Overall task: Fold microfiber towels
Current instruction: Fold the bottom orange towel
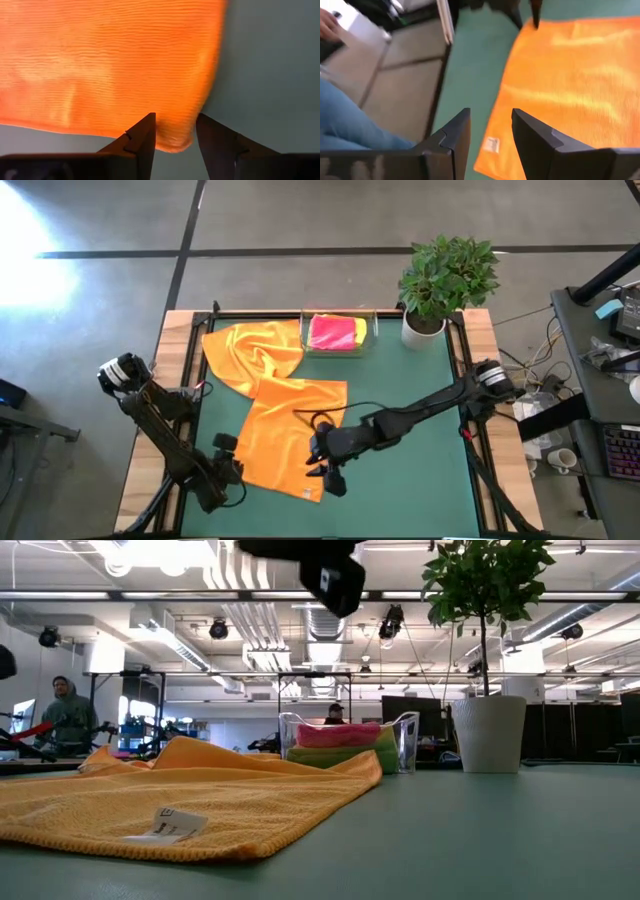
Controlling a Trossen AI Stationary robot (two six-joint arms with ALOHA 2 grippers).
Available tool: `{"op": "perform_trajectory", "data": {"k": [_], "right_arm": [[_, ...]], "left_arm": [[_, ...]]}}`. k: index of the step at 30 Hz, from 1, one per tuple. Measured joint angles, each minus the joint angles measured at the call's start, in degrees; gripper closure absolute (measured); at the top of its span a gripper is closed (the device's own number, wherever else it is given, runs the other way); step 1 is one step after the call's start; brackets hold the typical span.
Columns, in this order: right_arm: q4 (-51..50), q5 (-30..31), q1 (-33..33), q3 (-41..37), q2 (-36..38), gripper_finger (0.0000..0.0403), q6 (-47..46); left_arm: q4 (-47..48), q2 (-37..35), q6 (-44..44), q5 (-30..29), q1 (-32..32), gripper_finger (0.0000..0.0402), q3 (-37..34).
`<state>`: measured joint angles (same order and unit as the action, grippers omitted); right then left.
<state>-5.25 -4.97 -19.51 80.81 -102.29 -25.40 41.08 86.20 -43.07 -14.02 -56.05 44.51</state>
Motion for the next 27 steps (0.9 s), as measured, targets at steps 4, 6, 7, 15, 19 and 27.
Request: {"op": "perform_trajectory", "data": {"k": [4,6,7,15,19,27], "right_arm": [[-6.64,-0.01,-0.83,5.95,-5.00,0.0268,2.68],[-8.82,-0.18,-1.29,8.12,-7.02,0.0268,3.37],[-9.50,-0.22,-1.44,9.06,-7.96,0.0268,3.35],[-13.18,-0.76,-2.49,14.22,-15.10,0.0268,2.88],[-15.09,-1.49,-3.52,16.29,-18.12,0.0268,2.44],[-17.79,-1.46,-5.19,20.29,-22.43,0.0268,3.01]], "left_arm": [[-0.24,0.01,-0.02,-1.05,0.04,0.0276,-1.43],[-1.28,-0.02,-0.02,-1.05,0.04,0.0276,-2.14],[-1.95,-0.11,-0.01,-1.05,-0.01,0.0276,-2.58],[-3.65,-0.14,-0.13,-1.43,0.11,0.0282,-3.33],[-4.52,-0.01,-3.02,-1.46,0.17,0.0320,-2.95],[-7.34,0.03,-3.26,-1.61,0.17,0.0394,-2.92]]}}
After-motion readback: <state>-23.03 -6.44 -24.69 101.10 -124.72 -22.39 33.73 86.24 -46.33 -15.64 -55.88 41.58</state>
